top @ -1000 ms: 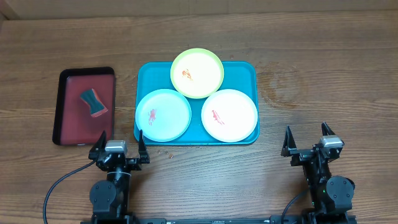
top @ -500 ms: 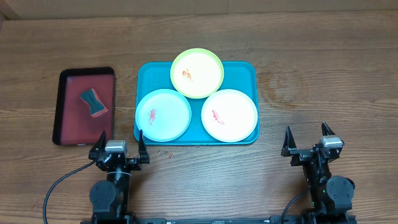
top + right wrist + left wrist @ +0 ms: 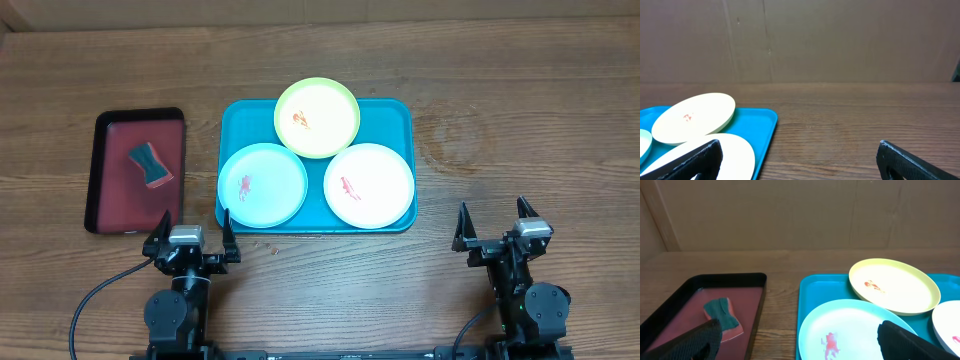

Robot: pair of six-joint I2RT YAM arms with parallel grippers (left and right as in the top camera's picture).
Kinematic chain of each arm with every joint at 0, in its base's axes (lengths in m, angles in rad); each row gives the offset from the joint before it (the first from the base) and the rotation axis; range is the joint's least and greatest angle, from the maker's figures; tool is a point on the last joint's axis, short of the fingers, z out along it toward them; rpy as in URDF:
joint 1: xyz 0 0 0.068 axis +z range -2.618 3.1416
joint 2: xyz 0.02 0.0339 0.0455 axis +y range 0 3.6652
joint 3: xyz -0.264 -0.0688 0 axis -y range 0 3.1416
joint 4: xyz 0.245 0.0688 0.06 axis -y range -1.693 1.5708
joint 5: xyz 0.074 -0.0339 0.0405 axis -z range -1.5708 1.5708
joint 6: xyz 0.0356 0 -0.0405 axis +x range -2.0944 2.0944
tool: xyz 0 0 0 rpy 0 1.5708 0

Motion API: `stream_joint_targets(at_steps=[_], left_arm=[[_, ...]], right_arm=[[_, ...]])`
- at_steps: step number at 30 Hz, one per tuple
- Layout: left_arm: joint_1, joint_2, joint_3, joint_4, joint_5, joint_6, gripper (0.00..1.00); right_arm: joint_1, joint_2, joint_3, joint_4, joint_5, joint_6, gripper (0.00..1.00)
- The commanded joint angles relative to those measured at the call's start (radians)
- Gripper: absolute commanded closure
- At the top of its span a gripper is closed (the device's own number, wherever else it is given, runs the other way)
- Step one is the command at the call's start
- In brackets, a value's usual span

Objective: Clean dirty plates on tray and stack at the side

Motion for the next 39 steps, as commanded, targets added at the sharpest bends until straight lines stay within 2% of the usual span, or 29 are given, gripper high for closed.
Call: stream_joint_targets(at_steps=[1,13,17,27,29,31,33,36,39], left_arm=[[0.002,-0.007,-0.004,0.002,-0.01,0.016,0.0],[0.002,-0.007,-0.004,0.001,-0.01,0.016,0.0],[0.002,-0.007,-0.004,0.002,-0.021,0.109,0.0],[0.002,-0.007,-0.004,0.015,-0.021,0.112,0.0],[0.0,-0.007,-0.003,0.119,0.042,0.077,0.0],[-0.001,-0.007,-0.003,0.248,0.213,-0.018,0.0],[-0.001,-0.007,-0.003,0.336,0.345,-0.054,0.0],[-0.001,-0.007,-0.003,0.533,0.383,-0.053,0.0],[0.0,-0.006,0.001,0.784,0.346,-0.04,0.0]], right_arm=[[0.006,-0.011,-0.01,0.006,-0.001,-0.001,0.0],[0.006,-0.011,-0.01,0.006,-0.001,-0.001,0.0],[0.006,-0.011,-0.01,0.006,-0.001,-0.001,0.0],[0.006,-0.011,-0.01,0.006,-0.001,-0.001,0.0],[0.006,-0.012,-0.01,0.006,-0.001,-0.001,0.0],[0.006,-0.011,-0.01,0.006,-0.001,-0.001,0.0],[0.006,-0.011,-0.01,0.006,-0.001,-0.001,0.0],[0.006,-0.012,-0.01,0.006,-0.001,-0.001,0.0],[0.006,-0.011,-0.01,0.006,-0.001,-0.001,0.0]])
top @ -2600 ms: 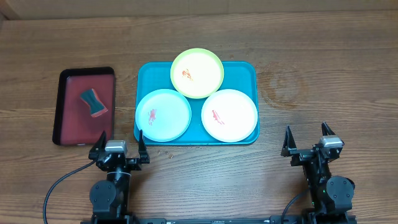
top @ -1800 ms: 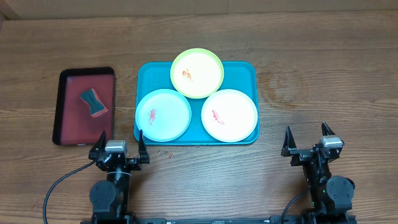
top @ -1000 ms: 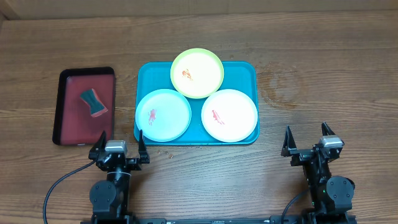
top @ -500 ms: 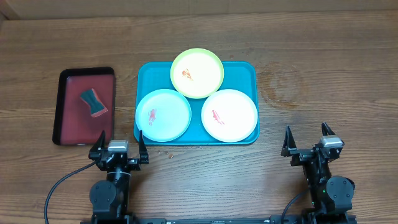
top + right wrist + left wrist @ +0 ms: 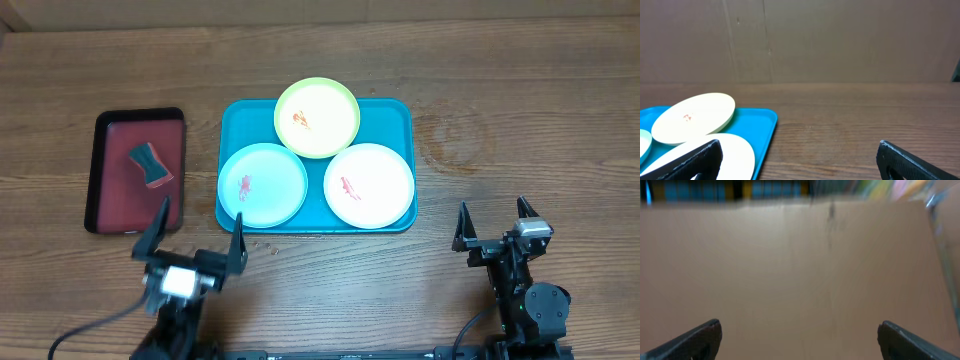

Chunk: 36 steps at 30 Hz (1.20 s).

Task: Clean dirty plates on tray and stack at the side
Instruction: 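Move the left gripper over the black tray to the sponge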

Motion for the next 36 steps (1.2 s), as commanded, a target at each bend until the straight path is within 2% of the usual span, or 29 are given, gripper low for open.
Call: stream_joint_targets(at_steps=[1,3,7,12,15,17,19,20,22,23,25,29,36], left_arm=[[0.0,-0.005,0.013,0.157,0.014,-0.013,0.0],[0.0,0.003,0.064,0.13,-0.029,-0.003,0.0],[0.0,0.1,0.263,-0.123,-0.039,-0.003,0.0],[0.0,0.47,0.689,-0.701,-0.161,0.019,0.0],[-0.001,0.691,0.891,-0.932,-0.138,0.041,0.0],[0.0,0.819,0.989,-1.025,-0.087,0.042,0.0],[0.0,0.914,1.038,-1.045,-0.093,0.042,0.0],[0.001,0.986,1.062,-1.036,-0.142,0.026,0.0],[0.006,1.065,1.101,-1.043,-0.271,-0.082,0.0],[0.016,1.117,1.137,-1.073,-0.362,-0.17,0.0],[0.045,1.207,1.219,-1.166,-0.46,-0.261,0.0],[0.128,1.398,1.403,-1.358,-0.479,-0.33,0.0],[0.2,1.605,1.453,-1.302,-0.472,-0.331,0.0]], right_arm=[[0.006,-0.011,-0.01,0.006,-0.001,-0.001,0.0],[0.006,-0.011,-0.01,0.006,-0.001,-0.001,0.0],[0.006,-0.012,-0.01,0.006,-0.001,-0.001,0.0],[0.006,-0.011,-0.01,0.006,-0.001,-0.001,0.0],[0.006,-0.011,-0.01,0.006,-0.001,-0.001,0.0],[0.006,-0.011,-0.01,0.006,-0.001,-0.001,0.0],[0.006,-0.011,-0.01,0.006,-0.001,-0.001,0.0],[0.006,-0.011,-0.01,0.006,-0.001,-0.001,0.0],[0.006,-0.011,-0.01,0.006,-0.001,-0.001,0.0],[0.006,-0.011,-0.01,0.006,-0.001,-0.001,0.0],[0.006,-0.011,-0.01,0.006,-0.001,-0.001,0.0],[0.006,-0.011,-0.01,0.006,-0.001,-0.001,0.0],[0.006,-0.011,-0.01,0.006,-0.001,-0.001,0.0]])
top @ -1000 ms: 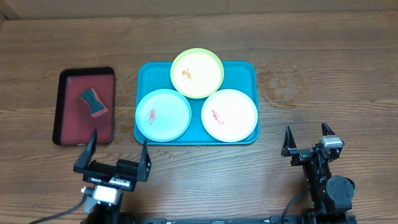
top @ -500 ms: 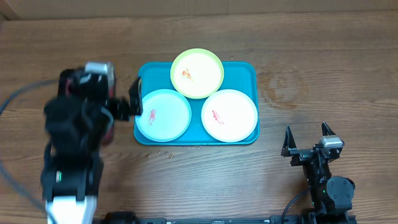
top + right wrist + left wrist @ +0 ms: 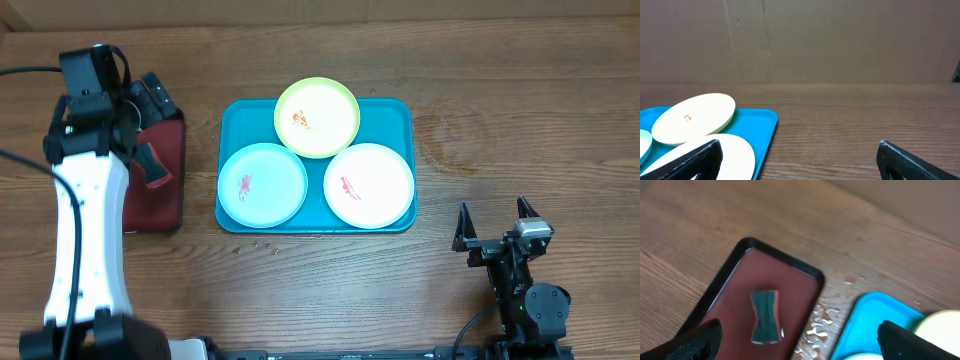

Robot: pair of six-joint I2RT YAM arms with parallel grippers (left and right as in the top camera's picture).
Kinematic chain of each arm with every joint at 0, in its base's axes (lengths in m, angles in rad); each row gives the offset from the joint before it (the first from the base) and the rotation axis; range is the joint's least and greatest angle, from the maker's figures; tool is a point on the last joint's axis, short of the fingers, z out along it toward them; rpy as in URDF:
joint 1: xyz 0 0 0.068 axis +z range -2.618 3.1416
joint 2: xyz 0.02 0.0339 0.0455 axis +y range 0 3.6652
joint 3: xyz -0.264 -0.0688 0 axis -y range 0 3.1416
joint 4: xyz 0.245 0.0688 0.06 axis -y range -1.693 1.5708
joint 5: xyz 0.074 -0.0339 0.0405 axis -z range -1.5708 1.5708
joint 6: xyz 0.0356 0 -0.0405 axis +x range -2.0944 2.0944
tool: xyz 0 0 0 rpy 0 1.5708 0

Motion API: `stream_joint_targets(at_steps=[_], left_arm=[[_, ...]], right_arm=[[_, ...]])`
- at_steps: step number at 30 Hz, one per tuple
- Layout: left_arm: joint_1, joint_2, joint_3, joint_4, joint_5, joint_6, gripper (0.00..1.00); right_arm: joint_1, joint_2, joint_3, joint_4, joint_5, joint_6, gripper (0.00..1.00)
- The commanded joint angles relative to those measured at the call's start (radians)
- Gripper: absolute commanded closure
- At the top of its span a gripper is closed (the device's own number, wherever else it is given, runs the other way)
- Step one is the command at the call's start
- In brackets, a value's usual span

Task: Clean dirty plates on tray and stack at the side
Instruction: 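Move the left gripper over the black tray to the sponge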

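Note:
Three stained plates lie on the blue tray (image 3: pixel 400 115): a yellow-green plate (image 3: pixel 317 118) at the back, a light blue plate (image 3: pixel 262 185) front left, a white plate (image 3: pixel 368 185) front right. Each carries a red smear. My left gripper (image 3: pixel 148 100) hangs open high over the dark red tray (image 3: pixel 805 285), where a green-and-red sponge (image 3: pixel 765 323) lies; nothing is between its fingers (image 3: pixel 695 342). My right gripper (image 3: pixel 492 230) rests open near the table's front right, facing the blue tray's right corner (image 3: pixel 760 125) and the white plate (image 3: pixel 735 155).
Water drops (image 3: pixel 820 325) lie on the wood between the dark red tray and the blue tray (image 3: pixel 875 325). My left arm (image 3: pixel 85 230) stretches over the table's left side and covers part of the dark tray. A cardboard wall stands behind the table.
My left arm has gone from low at the table's front edge to stretched out over the dark red tray, its camera now looking down on the sponge. The right arm has not moved.
Both grippers rested open at the front edge, the left one facing the sponge tray and plates. Then the left gripper was raised, its view on the back wall. Now it hangs open above the sponge. Plates and right arm are unchanged.

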Motion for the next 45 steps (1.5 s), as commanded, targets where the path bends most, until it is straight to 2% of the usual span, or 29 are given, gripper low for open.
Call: stream_joint_targets(at_steps=[1,5,10,11,12,14,17,19,22,27,31,33,34,35,37,39,40,41,42,43,44,45], left_arm=[[0.032,0.086,0.018,0.018,-0.028,-0.043,0.0],[0.081,0.188,0.018,0.049,-0.027,-0.099,0.0],[0.13,0.306,0.018,0.053,-0.027,-0.109,0.0],[0.138,0.325,0.018,0.053,-0.027,-0.123,0.04],[0.144,0.344,0.018,0.053,-0.026,-0.145,0.14],[0.15,0.386,0.018,0.057,-0.025,-0.181,0.2],[0.15,0.441,0.018,0.073,0.021,-0.182,0.12],[0.15,0.47,0.018,0.085,0.053,-0.181,0.12],[0.146,0.501,0.018,0.11,0.088,-0.181,0.19],[0.144,0.544,0.018,0.129,0.097,-0.175,0.2],[0.144,0.578,0.018,0.128,0.093,-0.113,0.21],[0.145,0.588,0.018,0.128,0.088,-0.092,0.33],[0.145,0.589,0.018,0.127,0.08,-0.082,0.48],[0.145,0.59,0.018,0.127,0.068,-0.08,0.69],[0.145,0.59,0.018,0.127,0.055,-0.074,0.96],[0.145,0.589,0.018,0.122,0.055,-0.075,0.96],[0.145,0.59,0.018,0.115,0.055,-0.075,0.96],[0.145,0.589,0.018,0.105,0.055,-0.075,0.89],[0.145,0.589,0.018,0.091,0.058,-0.075,0.59],[0.145,0.59,0.018,0.074,0.068,-0.075,0.06],[0.145,0.59,0.018,0.048,0.082,-0.075,0.0],[0.145,0.589,0.018,0.019,0.103,-0.075,0.0]], right_arm=[[0.006,-0.009,-0.01,0.006,-0.001,-0.002,0.0],[0.006,-0.009,-0.01,0.006,-0.001,-0.002,0.0],[0.006,-0.009,-0.01,0.006,-0.001,-0.002,0.0],[0.006,-0.009,-0.01,0.006,-0.001,-0.002,0.0],[0.006,-0.009,-0.01,0.006,-0.001,-0.002,0.0],[0.006,-0.009,-0.01,0.006,-0.001,-0.002,0.0],[0.006,-0.009,-0.01,0.006,-0.001,-0.002,0.0],[0.006,-0.009,-0.01,0.006,-0.001,-0.002,0.0],[0.006,-0.009,-0.01,0.006,-0.001,-0.002,0.0],[0.006,-0.009,-0.01,0.006,-0.001,-0.002,0.0],[0.006,-0.009,-0.01,0.006,-0.001,-0.002,0.0],[0.006,-0.009,-0.01,0.006,-0.001,-0.002,0.0],[0.006,-0.009,-0.01,0.006,-0.001,-0.002,0.0],[0.006,-0.009,-0.01,0.006,-0.001,-0.002,0.0],[0.006,-0.009,-0.01,0.006,-0.001,-0.002,0.0],[0.006,-0.009,-0.01,0.006,-0.001,-0.002,0.0],[0.006,-0.009,-0.01,0.006,-0.001,-0.002,0.0],[0.006,-0.009,-0.01,0.006,-0.001,-0.002,0.0],[0.006,-0.009,-0.01,0.006,-0.001,-0.002,0.0],[0.006,-0.009,-0.01,0.006,-0.001,-0.002,0.0],[0.006,-0.009,-0.01,0.006,-0.001,-0.002,0.0],[0.006,-0.009,-0.01,0.006,-0.001,-0.002,0.0]])
